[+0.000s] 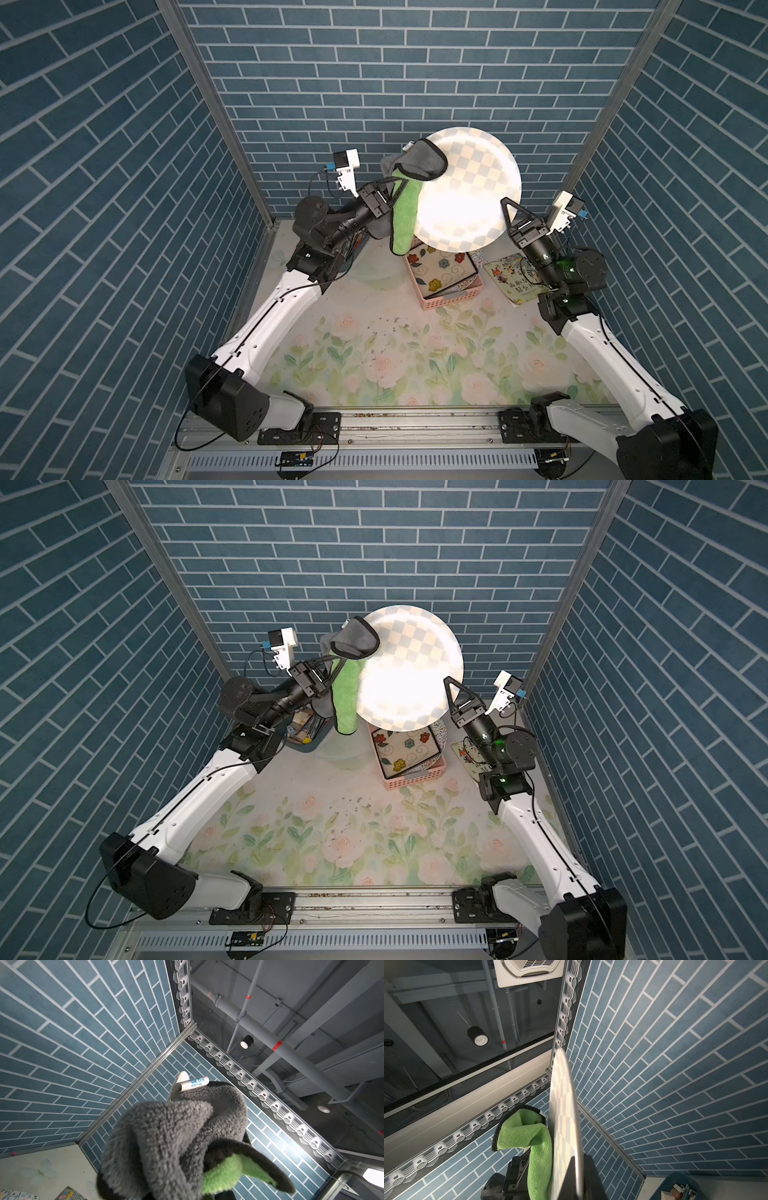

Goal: Wipe the wet plate dry
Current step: Wipe the plate with towel.

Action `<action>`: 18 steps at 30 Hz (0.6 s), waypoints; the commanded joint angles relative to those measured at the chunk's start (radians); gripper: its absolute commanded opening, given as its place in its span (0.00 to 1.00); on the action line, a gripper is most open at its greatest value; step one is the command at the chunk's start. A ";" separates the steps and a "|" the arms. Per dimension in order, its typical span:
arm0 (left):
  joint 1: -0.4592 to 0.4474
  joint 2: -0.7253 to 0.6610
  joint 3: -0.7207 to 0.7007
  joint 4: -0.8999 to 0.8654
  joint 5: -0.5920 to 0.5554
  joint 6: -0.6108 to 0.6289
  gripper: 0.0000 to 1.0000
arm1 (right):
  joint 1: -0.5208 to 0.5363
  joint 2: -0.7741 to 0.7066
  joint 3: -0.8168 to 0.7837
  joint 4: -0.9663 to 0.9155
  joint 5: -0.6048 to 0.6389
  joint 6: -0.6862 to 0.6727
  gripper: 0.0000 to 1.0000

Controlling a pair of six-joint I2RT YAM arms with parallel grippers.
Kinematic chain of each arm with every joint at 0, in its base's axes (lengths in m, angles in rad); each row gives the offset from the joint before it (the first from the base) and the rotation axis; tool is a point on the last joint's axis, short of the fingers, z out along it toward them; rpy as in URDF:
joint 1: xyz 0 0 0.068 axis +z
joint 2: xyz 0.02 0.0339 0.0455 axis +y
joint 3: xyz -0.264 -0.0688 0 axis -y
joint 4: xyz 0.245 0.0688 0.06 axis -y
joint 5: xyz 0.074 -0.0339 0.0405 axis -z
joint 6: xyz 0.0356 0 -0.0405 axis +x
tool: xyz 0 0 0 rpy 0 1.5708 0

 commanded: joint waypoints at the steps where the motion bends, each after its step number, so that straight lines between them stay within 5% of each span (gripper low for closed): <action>1: 0.058 -0.027 0.000 0.071 0.045 -0.043 0.00 | -0.007 -0.065 0.001 0.169 -0.046 0.098 0.00; 10: 0.116 -0.054 0.009 0.184 0.064 -0.171 0.00 | -0.050 -0.055 0.037 0.195 -0.029 0.109 0.00; 18: 0.032 0.066 0.143 0.245 0.082 -0.223 0.00 | 0.035 0.034 0.104 0.213 -0.071 0.095 0.00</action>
